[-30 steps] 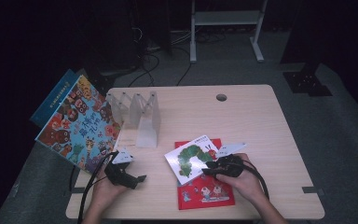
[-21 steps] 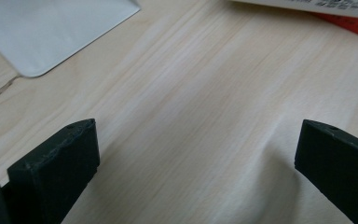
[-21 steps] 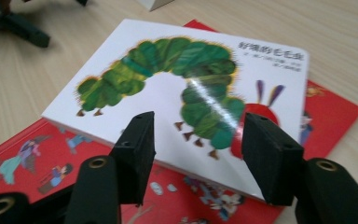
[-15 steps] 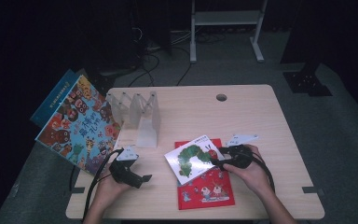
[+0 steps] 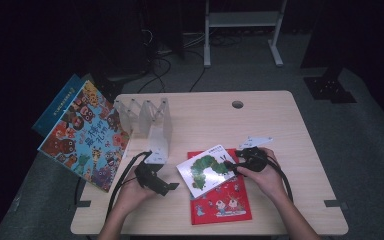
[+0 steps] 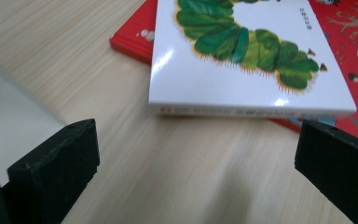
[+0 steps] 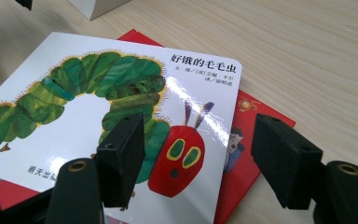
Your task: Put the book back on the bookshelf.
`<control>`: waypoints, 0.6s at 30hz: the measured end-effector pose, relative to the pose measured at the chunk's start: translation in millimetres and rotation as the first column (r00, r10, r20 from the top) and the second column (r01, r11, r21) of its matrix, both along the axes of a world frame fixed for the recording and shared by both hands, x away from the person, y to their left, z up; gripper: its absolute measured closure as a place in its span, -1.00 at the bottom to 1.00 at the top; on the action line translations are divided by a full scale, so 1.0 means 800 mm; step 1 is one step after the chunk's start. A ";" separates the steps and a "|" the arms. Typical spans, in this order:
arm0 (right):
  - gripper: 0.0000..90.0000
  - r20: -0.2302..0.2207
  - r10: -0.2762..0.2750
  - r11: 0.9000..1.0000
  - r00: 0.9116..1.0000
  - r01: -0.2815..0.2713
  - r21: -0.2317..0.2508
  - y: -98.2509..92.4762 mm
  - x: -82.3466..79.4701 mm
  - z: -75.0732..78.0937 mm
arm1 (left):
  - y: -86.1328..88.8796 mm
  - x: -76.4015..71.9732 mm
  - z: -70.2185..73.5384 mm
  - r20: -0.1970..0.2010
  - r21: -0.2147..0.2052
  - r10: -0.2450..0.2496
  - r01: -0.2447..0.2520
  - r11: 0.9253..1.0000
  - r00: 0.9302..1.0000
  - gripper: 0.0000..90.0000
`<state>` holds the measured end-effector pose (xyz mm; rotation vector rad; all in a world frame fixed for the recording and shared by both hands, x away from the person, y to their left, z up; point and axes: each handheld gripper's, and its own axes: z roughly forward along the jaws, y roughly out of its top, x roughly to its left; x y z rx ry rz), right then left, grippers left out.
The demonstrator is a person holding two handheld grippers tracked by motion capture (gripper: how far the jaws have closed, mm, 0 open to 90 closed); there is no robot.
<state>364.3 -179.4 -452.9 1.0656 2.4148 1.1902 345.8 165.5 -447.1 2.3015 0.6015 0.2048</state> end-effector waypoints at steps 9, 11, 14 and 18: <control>-0.09 0.007 0.024 1.000 1.000 -0.024 0.012 0.001 -0.010 0.005 | -0.037 0.023 0.002 -0.020 0.006 -0.033 0.033 0.999 0.999 -1.00; -0.05 0.010 0.036 0.999 0.999 -0.036 0.016 0.002 -0.015 0.007 | -0.042 0.028 0.001 -0.030 0.000 -0.033 0.033 0.999 0.999 -1.00; 0.11 0.012 0.057 0.998 0.998 -0.057 0.021 0.005 -0.024 0.009 | -0.048 0.035 -0.001 -0.046 0.011 -0.041 0.041 0.999 0.998 -1.00; 0.34 -0.002 0.090 0.995 0.996 -0.090 0.032 0.012 -0.038 0.008 | -0.054 0.040 -0.006 -0.064 0.006 -0.044 0.045 0.999 0.997 -1.00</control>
